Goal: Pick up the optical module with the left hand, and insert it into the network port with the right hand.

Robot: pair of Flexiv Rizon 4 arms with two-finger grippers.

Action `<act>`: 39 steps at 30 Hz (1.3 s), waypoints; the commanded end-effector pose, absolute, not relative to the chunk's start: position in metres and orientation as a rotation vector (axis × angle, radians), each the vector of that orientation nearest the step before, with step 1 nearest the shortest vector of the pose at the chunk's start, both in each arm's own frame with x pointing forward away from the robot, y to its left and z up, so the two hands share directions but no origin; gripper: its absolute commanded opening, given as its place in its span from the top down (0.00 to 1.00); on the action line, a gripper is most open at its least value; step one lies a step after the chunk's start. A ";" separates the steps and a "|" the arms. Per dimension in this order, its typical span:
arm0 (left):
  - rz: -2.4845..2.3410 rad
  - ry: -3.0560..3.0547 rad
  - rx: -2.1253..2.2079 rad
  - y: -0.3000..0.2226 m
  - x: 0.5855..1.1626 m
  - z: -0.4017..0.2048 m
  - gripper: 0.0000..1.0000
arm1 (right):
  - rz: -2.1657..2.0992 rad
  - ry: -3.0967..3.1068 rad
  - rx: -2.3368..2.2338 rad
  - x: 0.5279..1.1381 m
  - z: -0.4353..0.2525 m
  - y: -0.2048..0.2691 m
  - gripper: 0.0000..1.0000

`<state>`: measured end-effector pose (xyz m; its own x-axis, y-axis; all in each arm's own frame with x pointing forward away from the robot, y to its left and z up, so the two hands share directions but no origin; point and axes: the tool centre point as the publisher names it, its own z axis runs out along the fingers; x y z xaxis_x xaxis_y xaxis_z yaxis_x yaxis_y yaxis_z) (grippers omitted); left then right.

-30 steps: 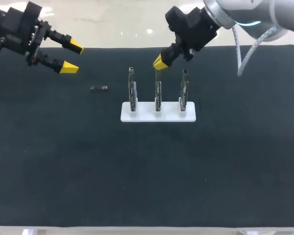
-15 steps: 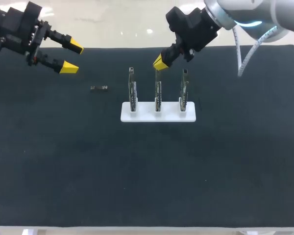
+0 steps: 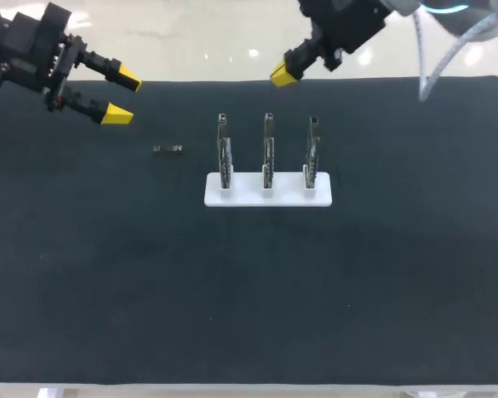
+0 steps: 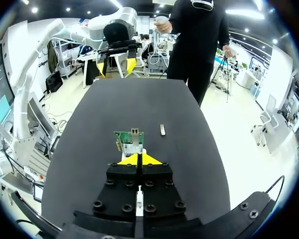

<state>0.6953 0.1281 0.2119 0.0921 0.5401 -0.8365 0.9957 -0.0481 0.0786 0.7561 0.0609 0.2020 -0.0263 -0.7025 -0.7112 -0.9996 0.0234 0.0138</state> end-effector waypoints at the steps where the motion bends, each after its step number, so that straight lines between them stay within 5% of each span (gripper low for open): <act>1: -0.829 1.534 1.678 0.128 0.695 0.212 0.00 | 0.716 1.775 -1.724 0.742 0.213 0.038 1.00; 23: -0.829 1.534 1.678 0.128 0.695 0.212 0.00 | 0.701 1.715 -1.816 0.742 0.236 -0.035 1.00; 24: -0.829 1.534 1.678 0.128 0.695 0.212 0.00 | 0.701 1.715 -1.816 0.742 0.236 -0.035 0.70; 25: -0.829 1.534 1.678 0.128 0.695 0.212 0.00 | 0.701 1.715 -1.816 0.742 0.236 -0.035 0.00; 39: -0.829 1.534 1.678 0.128 0.695 0.212 0.00 | 0.701 1.715 -1.816 0.742 0.236 -0.035 0.00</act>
<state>0.6953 0.1281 0.2119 0.0922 0.5401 -0.8365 0.9957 -0.0482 0.0787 0.7425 -0.0346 0.2362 0.0536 -0.7184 -0.6936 -0.9985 -0.0444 -0.0312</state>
